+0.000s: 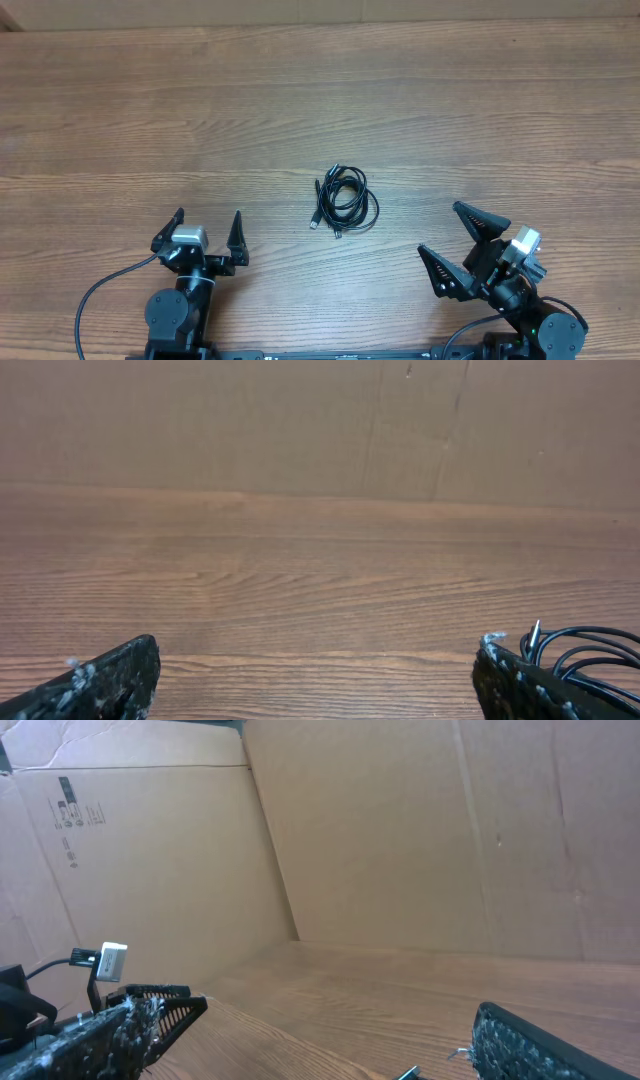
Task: Untangle cables
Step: 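Move the right gripper over the tangled black cable bundle, then lower the right gripper and grasp a strand of the black cable, then lift the grasped cable strand upward and away with the right gripper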
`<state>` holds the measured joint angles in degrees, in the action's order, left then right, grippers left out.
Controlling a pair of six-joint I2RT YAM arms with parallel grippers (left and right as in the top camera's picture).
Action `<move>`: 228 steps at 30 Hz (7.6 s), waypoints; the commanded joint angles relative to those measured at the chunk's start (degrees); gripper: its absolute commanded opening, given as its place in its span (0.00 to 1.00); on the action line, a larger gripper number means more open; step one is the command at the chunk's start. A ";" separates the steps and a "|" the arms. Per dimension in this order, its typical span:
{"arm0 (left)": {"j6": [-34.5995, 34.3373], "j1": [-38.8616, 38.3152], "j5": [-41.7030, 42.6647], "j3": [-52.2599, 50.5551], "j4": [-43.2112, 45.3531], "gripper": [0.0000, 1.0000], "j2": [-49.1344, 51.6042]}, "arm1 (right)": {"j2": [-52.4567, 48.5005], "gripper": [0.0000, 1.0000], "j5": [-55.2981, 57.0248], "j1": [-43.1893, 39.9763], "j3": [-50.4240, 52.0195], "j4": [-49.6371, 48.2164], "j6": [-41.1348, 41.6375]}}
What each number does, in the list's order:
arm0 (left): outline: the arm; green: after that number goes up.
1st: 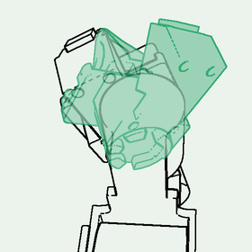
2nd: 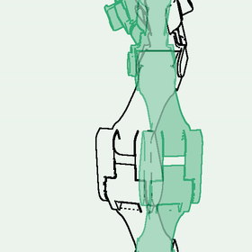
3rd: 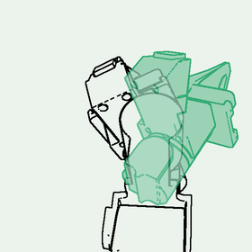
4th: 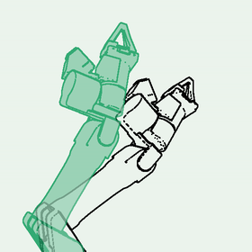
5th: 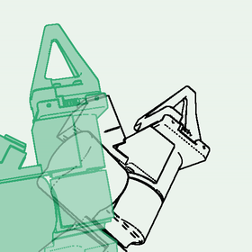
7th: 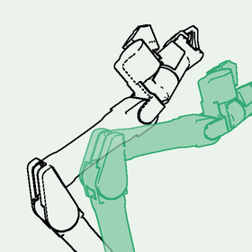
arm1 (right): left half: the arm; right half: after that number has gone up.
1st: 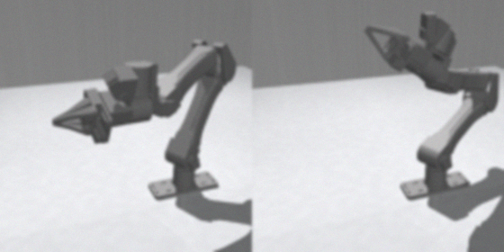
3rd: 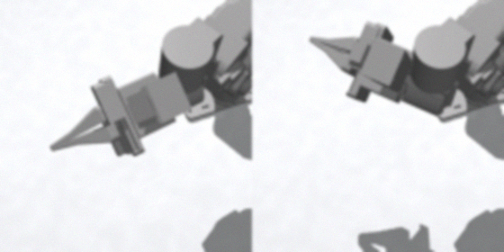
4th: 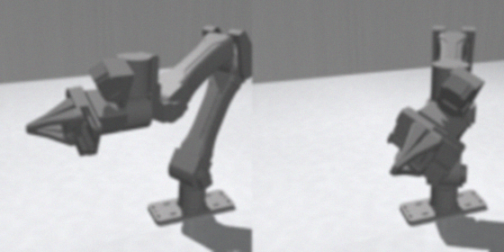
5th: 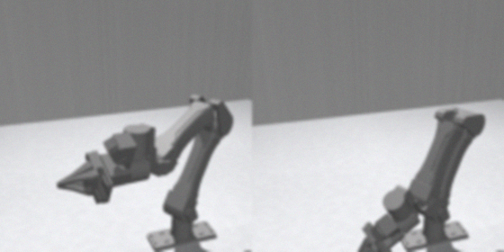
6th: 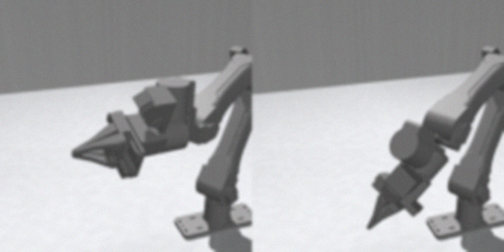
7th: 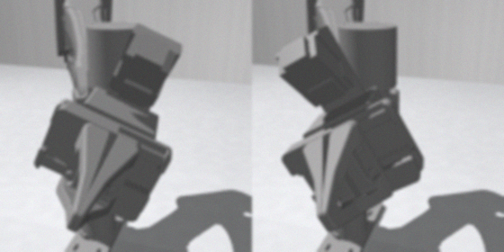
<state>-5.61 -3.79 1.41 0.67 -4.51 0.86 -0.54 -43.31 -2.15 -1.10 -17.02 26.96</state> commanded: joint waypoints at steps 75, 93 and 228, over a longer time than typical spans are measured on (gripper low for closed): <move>-18.62 -0.31 32.92 13.49 -11.02 0.99 2.54 | -104.17 0.64 25.66 24.76 -80.59 79.71 1.81; -17.31 -0.33 34.21 17.44 -22.71 1.00 12.00 | -106.03 0.38 26.82 25.99 -75.65 66.99 1.77; -23.12 -0.33 33.99 17.44 -31.58 1.00 12.00 | -93.13 0.04 -22.56 21.53 -127.12 75.03 14.14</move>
<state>-28.42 -3.79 34.94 17.06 -35.73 12.82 -94.37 -54.33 19.49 -127.37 62.06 34.87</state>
